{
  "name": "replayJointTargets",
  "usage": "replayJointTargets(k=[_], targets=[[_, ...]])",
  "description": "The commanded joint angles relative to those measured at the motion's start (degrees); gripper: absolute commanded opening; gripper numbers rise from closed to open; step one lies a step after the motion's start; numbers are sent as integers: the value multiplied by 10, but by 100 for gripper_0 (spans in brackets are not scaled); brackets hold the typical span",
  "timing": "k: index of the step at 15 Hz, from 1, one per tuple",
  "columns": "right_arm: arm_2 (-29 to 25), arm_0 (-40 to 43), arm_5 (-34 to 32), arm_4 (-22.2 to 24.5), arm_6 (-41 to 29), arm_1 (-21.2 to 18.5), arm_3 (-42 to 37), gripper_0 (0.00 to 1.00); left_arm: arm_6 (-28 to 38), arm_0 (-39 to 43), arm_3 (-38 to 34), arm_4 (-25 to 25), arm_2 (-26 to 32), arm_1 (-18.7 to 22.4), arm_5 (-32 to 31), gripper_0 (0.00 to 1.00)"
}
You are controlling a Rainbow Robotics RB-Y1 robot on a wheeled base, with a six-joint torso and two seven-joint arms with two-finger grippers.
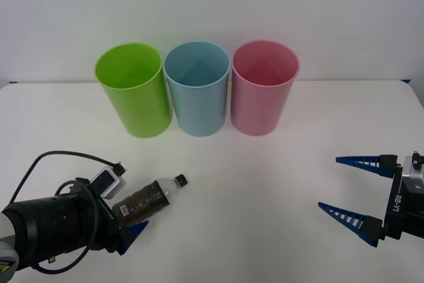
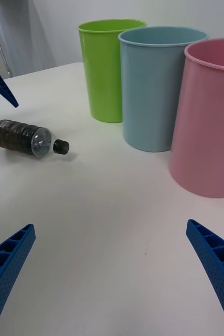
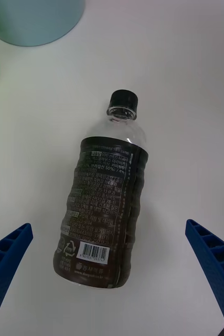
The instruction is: Put cans in the blue bin and PET bottles in the pink bin and trash in the green bin.
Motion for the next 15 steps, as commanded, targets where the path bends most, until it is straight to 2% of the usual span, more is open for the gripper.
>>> replayJointTargets(k=[1, 4, 9, 15], targets=[[0, 0, 0, 0, 0, 0, 0, 100, -2, -18, 29, -19, -16, -24, 3, 100], [0, 0, 0, 0, 0, 0, 0, 100, -3, -28, 51, -62, -24, -64, 3, 100], [0, 0, 0, 0, 0, 0, 0, 100, -3, -64, 108, -103, -52, -107, 3, 100], [0, 0, 0, 0, 0, 0, 0, 100, -3, -101, 165, -114, -85, -122, 11, 100]])
